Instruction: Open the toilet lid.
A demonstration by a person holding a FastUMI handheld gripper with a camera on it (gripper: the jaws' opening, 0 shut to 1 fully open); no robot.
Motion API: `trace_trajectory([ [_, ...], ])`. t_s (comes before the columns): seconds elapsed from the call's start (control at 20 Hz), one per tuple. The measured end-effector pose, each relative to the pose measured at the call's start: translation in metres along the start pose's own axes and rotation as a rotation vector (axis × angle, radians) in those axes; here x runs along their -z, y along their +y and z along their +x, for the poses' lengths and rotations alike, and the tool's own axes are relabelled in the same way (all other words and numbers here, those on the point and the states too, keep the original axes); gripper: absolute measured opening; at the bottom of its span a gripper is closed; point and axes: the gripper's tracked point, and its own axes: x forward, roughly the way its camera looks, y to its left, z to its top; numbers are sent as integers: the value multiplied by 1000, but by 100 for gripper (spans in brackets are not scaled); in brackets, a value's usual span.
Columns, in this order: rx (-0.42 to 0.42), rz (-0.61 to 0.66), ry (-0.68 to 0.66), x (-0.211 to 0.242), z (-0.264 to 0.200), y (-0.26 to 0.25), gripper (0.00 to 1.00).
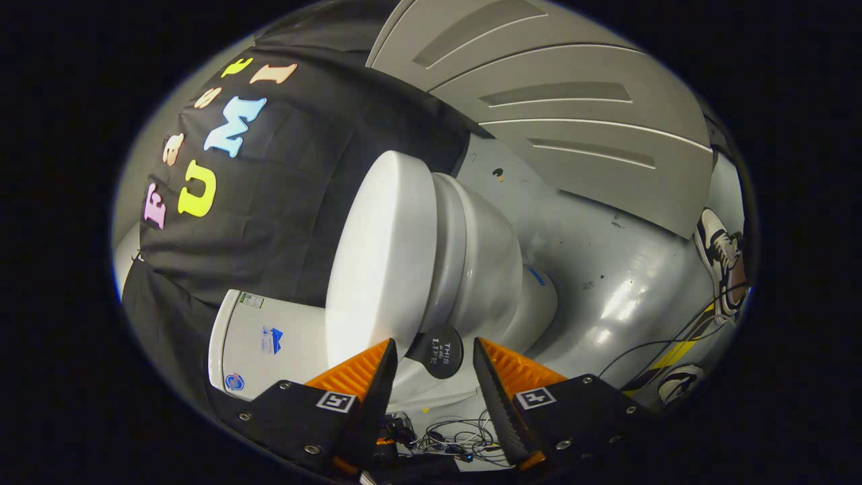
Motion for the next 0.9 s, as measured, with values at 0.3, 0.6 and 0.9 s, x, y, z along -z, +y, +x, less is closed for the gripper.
trace_trajectory([
  [0.3,20,65,-8,-2,0,-8,23],
  [0.6,13,129,-46,-6,-3,0,4],
  [0.9,115,50,-67,2,-8,6,0],
])
